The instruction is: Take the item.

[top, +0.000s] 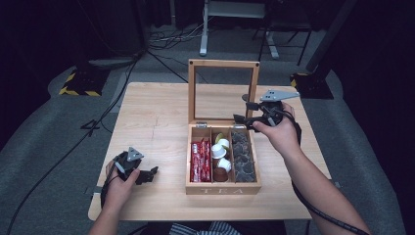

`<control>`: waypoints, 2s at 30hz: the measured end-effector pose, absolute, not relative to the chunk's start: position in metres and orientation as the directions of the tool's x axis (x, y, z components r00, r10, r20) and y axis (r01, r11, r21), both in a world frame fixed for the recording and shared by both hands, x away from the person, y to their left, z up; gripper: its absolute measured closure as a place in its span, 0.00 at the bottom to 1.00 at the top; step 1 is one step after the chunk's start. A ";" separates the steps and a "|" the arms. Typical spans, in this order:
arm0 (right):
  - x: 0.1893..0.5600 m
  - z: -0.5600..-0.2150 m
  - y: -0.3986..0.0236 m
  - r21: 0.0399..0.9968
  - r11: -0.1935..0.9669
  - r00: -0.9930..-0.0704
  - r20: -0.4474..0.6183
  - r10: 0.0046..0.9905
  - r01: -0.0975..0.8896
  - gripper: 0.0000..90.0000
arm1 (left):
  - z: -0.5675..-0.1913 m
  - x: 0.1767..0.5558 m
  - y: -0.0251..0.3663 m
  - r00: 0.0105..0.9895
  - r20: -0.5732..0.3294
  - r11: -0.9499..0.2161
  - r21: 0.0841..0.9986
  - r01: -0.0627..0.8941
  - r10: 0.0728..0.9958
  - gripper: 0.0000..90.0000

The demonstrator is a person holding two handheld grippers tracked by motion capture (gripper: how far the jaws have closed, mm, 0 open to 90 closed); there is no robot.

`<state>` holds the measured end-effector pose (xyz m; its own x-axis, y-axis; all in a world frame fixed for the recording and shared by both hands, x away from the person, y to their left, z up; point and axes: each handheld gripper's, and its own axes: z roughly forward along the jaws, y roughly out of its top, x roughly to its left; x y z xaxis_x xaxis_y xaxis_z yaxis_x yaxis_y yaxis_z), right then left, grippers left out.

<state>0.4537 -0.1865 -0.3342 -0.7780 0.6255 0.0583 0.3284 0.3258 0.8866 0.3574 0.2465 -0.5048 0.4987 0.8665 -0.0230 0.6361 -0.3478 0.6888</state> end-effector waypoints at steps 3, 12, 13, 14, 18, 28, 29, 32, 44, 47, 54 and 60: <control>0.446 -0.337 -0.180 0.884 0.338 -0.800 0.063 0.597 0.322 0.33 | -0.505 0.358 0.246 0.502 -0.022 -0.352 0.685 0.637 0.865 0.12; 0.435 -0.347 -0.163 0.864 0.363 -0.837 0.112 0.536 0.348 0.44 | -0.505 0.360 0.245 0.503 -0.025 -0.352 0.686 0.637 0.864 0.10; 0.431 -0.351 -0.156 0.862 0.379 -0.839 0.091 0.536 0.336 0.42 | -0.505 0.360 0.245 0.503 -0.024 -0.352 0.686 0.637 0.864 0.10; 0.431 -0.351 -0.156 0.862 0.379 -0.839 0.091 0.536 0.336 0.42 | -0.505 0.360 0.245 0.503 -0.024 -0.352 0.686 0.637 0.864 0.10; 0.423 -0.357 -0.139 0.847 0.434 -0.855 0.045 0.516 0.306 0.39 | -0.505 0.360 0.245 0.504 -0.023 -0.353 0.685 0.637 0.864 0.10; 0.423 -0.381 -0.115 0.767 0.526 -0.891 0.128 0.436 0.367 0.55 | -0.505 0.359 0.245 0.498 -0.018 -0.353 0.682 0.640 0.867 0.10; 0.423 -0.381 -0.115 0.767 0.526 -0.891 0.128 0.436 0.367 0.55 | -0.505 0.359 0.245 0.498 -0.018 -0.353 0.682 0.640 0.867 0.10; 0.421 -0.390 -0.105 0.740 0.553 -0.893 0.143 0.426 0.383 0.58 | -0.505 0.359 0.244 0.494 -0.018 -0.350 0.683 0.641 0.870 0.09; 0.423 -0.411 -0.081 0.656 0.597 -0.868 0.197 0.456 0.463 0.60 | -0.505 0.360 0.244 0.495 -0.016 -0.352 0.682 0.641 0.869 0.09; 0.422 -0.414 -0.077 0.647 0.622 -0.878 0.167 0.448 0.440 0.59 | -0.505 0.360 0.244 0.495 -0.017 -0.352 0.682 0.641 0.869 0.09; 0.416 -0.421 -0.064 0.590 0.683 -0.878 0.096 0.469 0.430 0.60 | -0.505 0.360 0.244 0.494 -0.017 -0.351 0.682 0.641 0.869 0.09; 0.412 -0.423 -0.056 0.557 0.704 -0.868 0.063 0.493 0.441 0.63 | -0.505 0.360 0.244 0.491 -0.020 -0.347 0.683 0.642 0.871 0.09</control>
<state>0.4116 -0.0558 -0.4227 -0.8676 0.4934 0.0625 0.4405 0.7040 0.5570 0.3596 0.2435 -0.5050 0.4911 0.8709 -0.0197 0.6424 -0.3468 0.6835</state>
